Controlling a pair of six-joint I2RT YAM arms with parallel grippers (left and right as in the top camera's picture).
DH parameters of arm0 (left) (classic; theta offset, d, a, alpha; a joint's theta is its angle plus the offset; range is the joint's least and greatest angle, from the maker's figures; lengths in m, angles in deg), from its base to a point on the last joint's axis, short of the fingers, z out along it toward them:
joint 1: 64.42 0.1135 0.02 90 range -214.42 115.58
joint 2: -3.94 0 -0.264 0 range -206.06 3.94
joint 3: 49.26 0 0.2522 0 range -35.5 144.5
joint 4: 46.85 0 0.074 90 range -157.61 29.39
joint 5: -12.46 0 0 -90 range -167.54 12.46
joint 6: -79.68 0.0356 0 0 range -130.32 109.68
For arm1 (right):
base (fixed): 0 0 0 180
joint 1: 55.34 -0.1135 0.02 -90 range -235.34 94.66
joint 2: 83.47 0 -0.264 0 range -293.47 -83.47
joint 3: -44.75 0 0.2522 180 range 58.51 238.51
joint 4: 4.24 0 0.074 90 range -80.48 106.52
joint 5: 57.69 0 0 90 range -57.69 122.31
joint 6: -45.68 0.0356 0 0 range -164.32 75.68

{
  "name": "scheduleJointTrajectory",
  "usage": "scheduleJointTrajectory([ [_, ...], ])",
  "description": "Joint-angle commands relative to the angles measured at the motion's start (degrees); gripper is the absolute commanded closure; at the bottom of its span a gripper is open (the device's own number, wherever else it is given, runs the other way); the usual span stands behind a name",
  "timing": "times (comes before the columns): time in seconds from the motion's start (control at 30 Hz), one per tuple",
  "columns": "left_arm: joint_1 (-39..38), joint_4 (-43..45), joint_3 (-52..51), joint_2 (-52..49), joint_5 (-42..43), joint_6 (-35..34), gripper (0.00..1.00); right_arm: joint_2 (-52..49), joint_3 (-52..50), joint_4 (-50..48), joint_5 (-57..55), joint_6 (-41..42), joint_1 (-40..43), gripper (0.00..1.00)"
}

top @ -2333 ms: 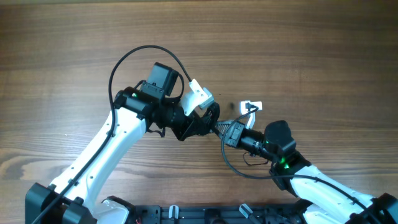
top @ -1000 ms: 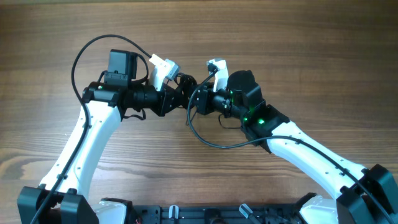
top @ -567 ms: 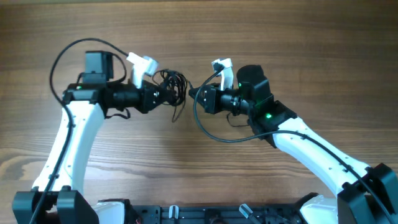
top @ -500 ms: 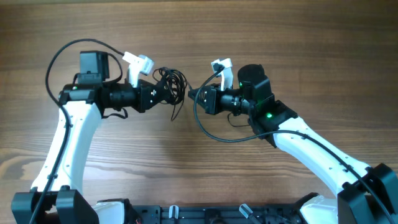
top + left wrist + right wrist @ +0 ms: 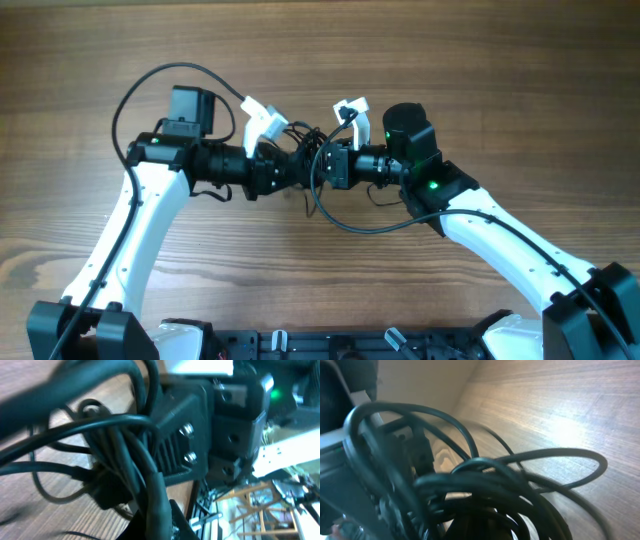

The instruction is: Untangle cables

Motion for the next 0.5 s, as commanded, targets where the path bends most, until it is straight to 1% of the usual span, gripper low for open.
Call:
scheduleJointTrajectory([
  [0.0,-1.6,-2.08,0.26,1.07,3.52,5.62,0.96,-0.9,0.59,-2.08,1.9,-0.44,2.51,0.96],
  [0.07,-1.6,-1.6,0.26,1.07,4.13,5.6,0.96,-0.9,0.59,-3.74,4.57,0.42,2.54,0.94],
  [0.1,-1.6,-1.11,0.26,1.07,5.07,5.6,0.96,-0.9,0.59,-3.65,5.46,0.35,2.29,0.89],
  [0.17,-1.57,-0.07,0.26,1.07,6.47,5.57,0.96,-0.92,0.59,-2.23,5.49,-0.07,1.73,0.74],
  [0.2,-1.53,0.98,0.26,1.07,7.02,5.53,0.96,-0.92,0.59,-0.83,4.66,-1.66,1.44,0.7],
  [0.27,-1.33,1.75,0.26,1.07,7.13,4.87,0.96,-0.9,0.59,1.44,4.39,-4.26,1.95,0.54],
  [0.3,-0.81,1.68,0.26,1.07,7.06,3.5,0.96,-0.9,0.59,2.99,4.48,-4.28,2.99,0.45],
  [0.33,0.24,1.68,0.26,1.07,6.88,0.83,0.96,-0.83,0.59,4.09,4.7,-4.35,3.96,0.38],
  [0.4,2.38,1.64,0.26,1.07,6.88,-2.34,0.96,-0.5,0.59,6.1,7.17,-4.57,6.71,0.3],
  [0.47,6.05,1.68,0.26,1.07,6.88,-5.29,0.96,-0.09,0.59,6.73,14.27,-6.38,10.36,0.21],
])
